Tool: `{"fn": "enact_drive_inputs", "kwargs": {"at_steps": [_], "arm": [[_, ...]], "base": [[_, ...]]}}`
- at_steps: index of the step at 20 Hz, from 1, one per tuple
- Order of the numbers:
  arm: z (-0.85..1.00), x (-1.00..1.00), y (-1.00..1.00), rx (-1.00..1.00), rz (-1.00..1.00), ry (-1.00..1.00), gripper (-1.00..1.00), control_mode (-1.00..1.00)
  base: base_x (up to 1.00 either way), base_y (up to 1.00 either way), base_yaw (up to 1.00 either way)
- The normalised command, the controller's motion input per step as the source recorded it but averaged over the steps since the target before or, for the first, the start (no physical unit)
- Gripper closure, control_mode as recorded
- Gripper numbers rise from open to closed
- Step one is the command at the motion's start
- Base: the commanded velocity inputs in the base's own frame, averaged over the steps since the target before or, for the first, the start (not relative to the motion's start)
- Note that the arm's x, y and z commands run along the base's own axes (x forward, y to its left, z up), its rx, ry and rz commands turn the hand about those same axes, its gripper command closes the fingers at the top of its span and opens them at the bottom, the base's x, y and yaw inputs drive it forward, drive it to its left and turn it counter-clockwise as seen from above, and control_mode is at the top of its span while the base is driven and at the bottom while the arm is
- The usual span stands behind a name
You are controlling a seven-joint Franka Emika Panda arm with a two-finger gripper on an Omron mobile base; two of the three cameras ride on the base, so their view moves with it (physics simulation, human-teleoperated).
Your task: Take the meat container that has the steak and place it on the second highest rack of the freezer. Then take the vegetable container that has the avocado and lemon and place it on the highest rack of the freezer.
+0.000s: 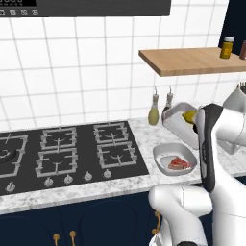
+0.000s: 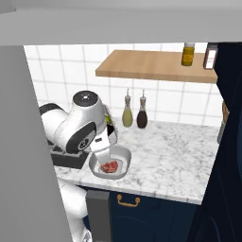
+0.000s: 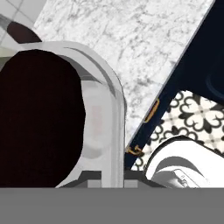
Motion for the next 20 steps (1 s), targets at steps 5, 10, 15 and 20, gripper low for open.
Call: {"fn": "enact_drive_inputs", "kwargs": {"at_steps": [5, 10, 15, 20], "arm": [[0.77, -0.97, 0.9, 0.0, 0.15, 0.0, 1.0, -1.0], [0.67, -0.8, 0.52, 0.0, 0.07, 0.0, 1.0, -1.0], [0.36, -0.56, 0.13, -0.03, 0.0, 0.0, 1.0, -1.0], [0.0, -0.4, 0.01, -0.02, 0.0, 0.0, 1.0, -1.0]], "base": [[0.0, 0.0, 0.0], [0.0, 0.0, 0.0], [0.0, 0.0, 0.0], [0.0, 0.0, 0.0]]}}
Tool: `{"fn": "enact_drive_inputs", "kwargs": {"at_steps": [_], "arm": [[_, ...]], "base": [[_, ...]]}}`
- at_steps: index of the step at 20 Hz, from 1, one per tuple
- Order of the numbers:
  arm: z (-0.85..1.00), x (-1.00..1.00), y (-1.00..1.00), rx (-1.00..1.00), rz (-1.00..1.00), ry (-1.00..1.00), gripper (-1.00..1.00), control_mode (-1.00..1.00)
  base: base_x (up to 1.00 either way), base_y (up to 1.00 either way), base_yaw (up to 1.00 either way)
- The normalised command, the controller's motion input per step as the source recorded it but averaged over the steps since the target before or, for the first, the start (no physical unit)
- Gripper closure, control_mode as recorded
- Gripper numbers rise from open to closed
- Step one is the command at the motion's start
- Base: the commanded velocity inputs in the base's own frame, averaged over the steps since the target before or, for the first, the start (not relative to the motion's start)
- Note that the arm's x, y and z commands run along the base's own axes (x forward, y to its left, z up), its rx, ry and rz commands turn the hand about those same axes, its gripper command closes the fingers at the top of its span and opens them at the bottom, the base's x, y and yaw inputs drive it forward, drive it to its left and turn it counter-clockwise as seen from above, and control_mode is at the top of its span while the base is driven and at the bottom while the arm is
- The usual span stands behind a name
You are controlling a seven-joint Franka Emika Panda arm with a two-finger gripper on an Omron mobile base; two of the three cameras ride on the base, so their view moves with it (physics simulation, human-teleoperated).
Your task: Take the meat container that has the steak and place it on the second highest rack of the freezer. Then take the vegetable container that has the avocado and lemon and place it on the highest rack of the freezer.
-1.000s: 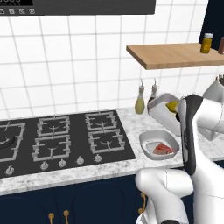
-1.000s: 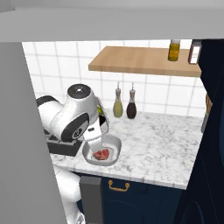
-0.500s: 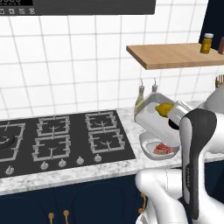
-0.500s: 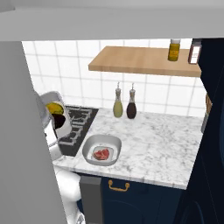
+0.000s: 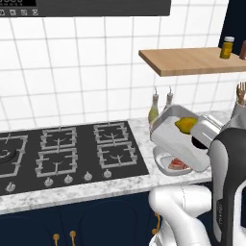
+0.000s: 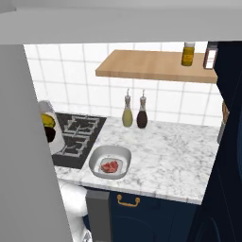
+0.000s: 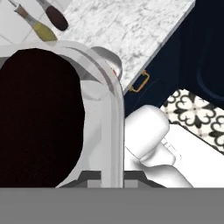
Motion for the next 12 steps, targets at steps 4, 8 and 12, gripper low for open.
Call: {"fn": "enact_drive_inputs", "kwargs": {"at_steps": [4, 8, 12], "arm": [[0.0, 0.0, 0.0, 0.0, 0.0, 0.0, 1.0, 1.0], [0.0, 0.0, 0.0, 0.0, 0.0, 0.0, 1.0, 1.0], [0.0, 0.0, 0.0, 0.0, 0.0, 0.0, 1.0, 1.0]], "base": [[-0.25, 0.67, 0.0], [-0.01, 1.0, -0.06], [-0.47, 0.65, -0.5]]}}
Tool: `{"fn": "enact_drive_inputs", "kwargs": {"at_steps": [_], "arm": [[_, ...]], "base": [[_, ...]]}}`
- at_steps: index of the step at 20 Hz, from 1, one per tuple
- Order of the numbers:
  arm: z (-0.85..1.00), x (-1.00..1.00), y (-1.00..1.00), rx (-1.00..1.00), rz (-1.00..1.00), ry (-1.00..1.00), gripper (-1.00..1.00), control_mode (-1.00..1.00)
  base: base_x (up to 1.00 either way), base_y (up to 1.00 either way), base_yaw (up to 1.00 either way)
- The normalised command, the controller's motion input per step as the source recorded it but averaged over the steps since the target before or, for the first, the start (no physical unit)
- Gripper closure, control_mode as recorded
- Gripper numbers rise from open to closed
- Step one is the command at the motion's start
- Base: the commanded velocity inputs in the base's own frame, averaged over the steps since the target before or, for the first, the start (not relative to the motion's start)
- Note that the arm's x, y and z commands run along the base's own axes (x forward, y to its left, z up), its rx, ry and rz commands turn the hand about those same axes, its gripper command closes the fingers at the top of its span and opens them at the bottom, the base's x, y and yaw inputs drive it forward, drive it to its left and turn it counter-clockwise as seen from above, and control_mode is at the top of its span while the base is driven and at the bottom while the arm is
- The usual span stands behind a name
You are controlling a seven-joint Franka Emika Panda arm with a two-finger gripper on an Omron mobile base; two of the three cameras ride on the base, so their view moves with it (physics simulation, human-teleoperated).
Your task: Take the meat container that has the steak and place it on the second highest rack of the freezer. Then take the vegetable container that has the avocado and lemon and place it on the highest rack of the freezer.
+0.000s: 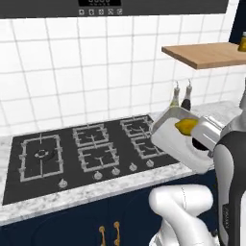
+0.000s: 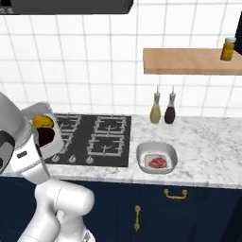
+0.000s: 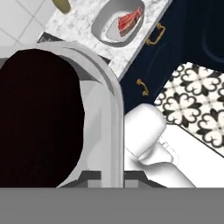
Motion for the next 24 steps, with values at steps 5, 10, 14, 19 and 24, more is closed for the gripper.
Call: {"fn": "enact_drive_inputs", "kwargs": {"at_steps": [5, 10, 14, 19, 24], "arm": [[0.0, 0.0, 0.0, 0.0, 0.0, 0.0, 1.0, 1.0], [0.0, 0.0, 0.0, 0.0, 0.0, 0.0, 1.0, 1.0], [0.0, 0.0, 0.0, 0.0, 0.0, 0.0, 1.0, 1.0], [0.0, 0.0, 0.0, 0.0, 0.0, 0.0, 1.0, 1.0], [0.0, 0.0, 0.0, 0.0, 0.0, 0.0, 1.0, 1.0]], "base": [[-0.69, 0.08, -0.82], [-0.83, 0.14, -0.78], [-0.76, 0.03, -0.78], [-0.47, 0.0, -0.81], [-0.11, 0.0, -0.81]]}}
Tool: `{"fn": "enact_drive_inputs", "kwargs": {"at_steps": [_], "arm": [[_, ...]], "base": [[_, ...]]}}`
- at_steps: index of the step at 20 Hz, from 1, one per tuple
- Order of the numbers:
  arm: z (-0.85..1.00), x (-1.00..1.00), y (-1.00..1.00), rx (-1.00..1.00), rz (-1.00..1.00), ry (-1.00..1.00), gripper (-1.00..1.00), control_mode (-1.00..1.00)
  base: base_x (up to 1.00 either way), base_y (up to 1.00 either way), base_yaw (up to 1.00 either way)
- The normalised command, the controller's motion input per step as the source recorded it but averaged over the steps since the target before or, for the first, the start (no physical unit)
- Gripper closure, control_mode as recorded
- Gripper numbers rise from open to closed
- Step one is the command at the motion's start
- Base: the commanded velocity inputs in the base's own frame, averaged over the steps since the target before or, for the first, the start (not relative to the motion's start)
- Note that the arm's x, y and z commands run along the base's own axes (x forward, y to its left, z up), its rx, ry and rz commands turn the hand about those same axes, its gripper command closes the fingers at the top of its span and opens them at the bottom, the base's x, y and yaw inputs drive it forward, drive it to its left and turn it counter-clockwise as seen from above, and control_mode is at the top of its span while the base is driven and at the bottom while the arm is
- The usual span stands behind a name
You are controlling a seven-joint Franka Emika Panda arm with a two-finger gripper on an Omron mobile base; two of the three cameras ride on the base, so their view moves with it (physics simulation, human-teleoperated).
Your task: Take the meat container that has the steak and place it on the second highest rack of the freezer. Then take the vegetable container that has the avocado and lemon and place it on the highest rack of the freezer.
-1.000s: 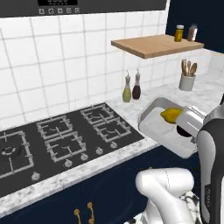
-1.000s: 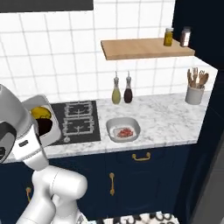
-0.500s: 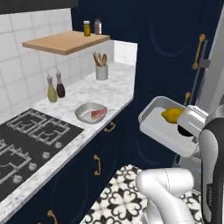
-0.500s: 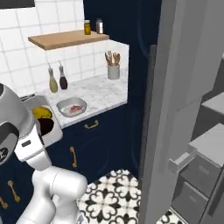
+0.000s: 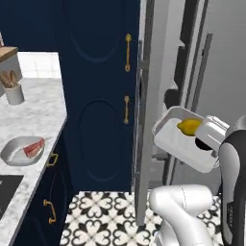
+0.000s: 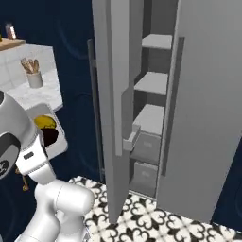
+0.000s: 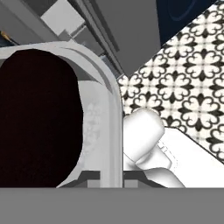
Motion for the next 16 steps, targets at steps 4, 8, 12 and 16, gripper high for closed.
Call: {"fn": "enact_drive_inputs", "kwargs": {"at_steps": [4, 8, 12, 16], "arm": [[0.0, 0.0, 0.0, 0.0, 0.0, 0.0, 1.0, 1.0], [0.0, 0.0, 0.0, 0.0, 0.0, 0.0, 1.0, 1.0], [0.0, 0.0, 0.0, 0.0, 0.0, 0.0, 1.0, 1.0], [0.0, 0.0, 0.0, 0.0, 0.0, 0.0, 1.0, 1.0]], "base": [[0.06, -0.15, -0.73], [0.53, -0.45, -0.27], [0.74, -0.67, 0.02], [0.62, -0.72, 0.16]]}}
